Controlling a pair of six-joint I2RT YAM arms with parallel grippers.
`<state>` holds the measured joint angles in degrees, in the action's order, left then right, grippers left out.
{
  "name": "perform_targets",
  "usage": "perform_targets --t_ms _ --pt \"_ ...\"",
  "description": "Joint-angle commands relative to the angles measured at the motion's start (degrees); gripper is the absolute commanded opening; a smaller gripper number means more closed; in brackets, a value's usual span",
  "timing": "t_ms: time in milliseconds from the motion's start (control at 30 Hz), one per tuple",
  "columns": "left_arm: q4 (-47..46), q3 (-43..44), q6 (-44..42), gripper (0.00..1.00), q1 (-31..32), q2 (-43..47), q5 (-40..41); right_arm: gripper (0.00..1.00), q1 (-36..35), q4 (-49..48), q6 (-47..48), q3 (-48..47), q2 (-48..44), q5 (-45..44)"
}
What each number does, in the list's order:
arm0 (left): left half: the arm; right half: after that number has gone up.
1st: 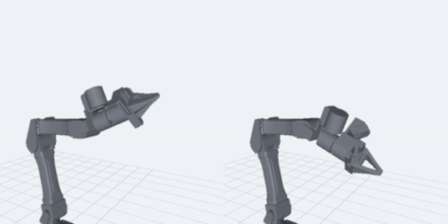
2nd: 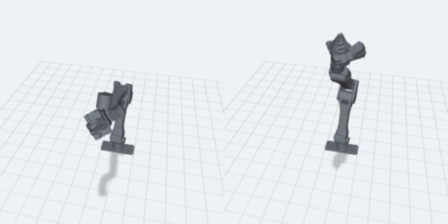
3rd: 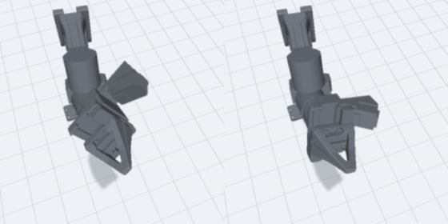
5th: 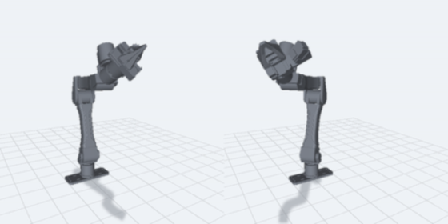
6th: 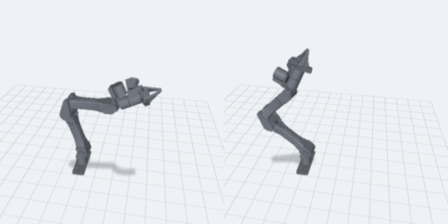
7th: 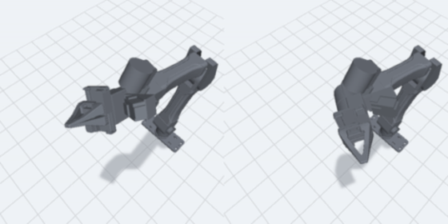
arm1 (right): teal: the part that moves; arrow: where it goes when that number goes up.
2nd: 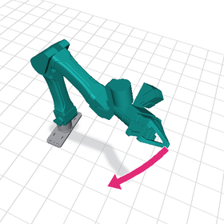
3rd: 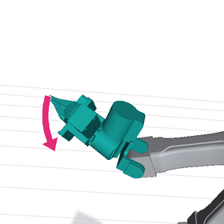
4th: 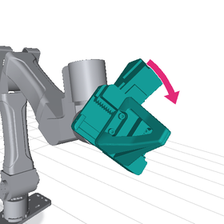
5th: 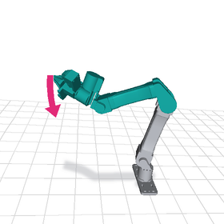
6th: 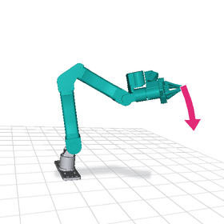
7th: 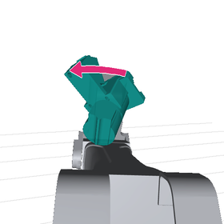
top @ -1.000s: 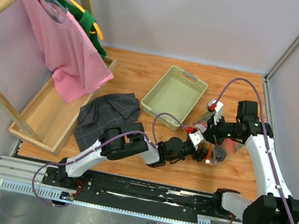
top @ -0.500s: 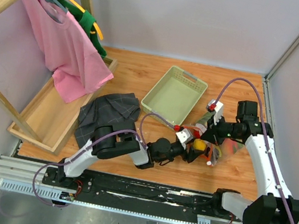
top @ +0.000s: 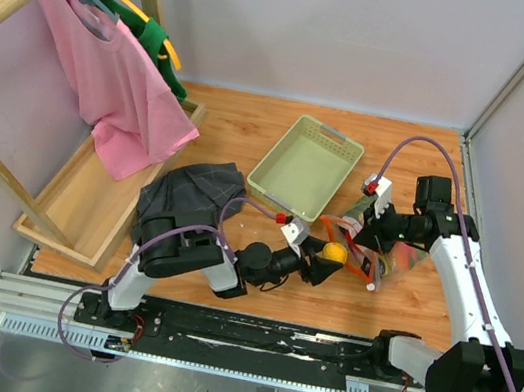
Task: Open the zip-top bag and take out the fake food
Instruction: Pick up the fake fruit from the zipper food storage bag, then place the fake fruit in the bin.
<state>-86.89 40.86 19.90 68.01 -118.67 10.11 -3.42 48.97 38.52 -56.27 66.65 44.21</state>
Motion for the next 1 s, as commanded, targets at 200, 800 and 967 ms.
perform_targets --t_ms 200,800,967 --pt "-5.2 -8.6 10.9 0.0 -0.6 12.1 -6.5 0.04 -1.0 -0.8 -0.8 0.6 -0.2 -1.7" --pt "34.5 -5.7 19.6 0.0 -13.2 30.9 -14.3 0.06 -1.0 -1.0 -1.0 0.8 0.0 -2.3" --pt "51.2 2.1 13.7 0.0 -14.9 32.5 -7.7 0.06 -1.0 -1.0 -1.0 0.8 -0.1 -2.3"
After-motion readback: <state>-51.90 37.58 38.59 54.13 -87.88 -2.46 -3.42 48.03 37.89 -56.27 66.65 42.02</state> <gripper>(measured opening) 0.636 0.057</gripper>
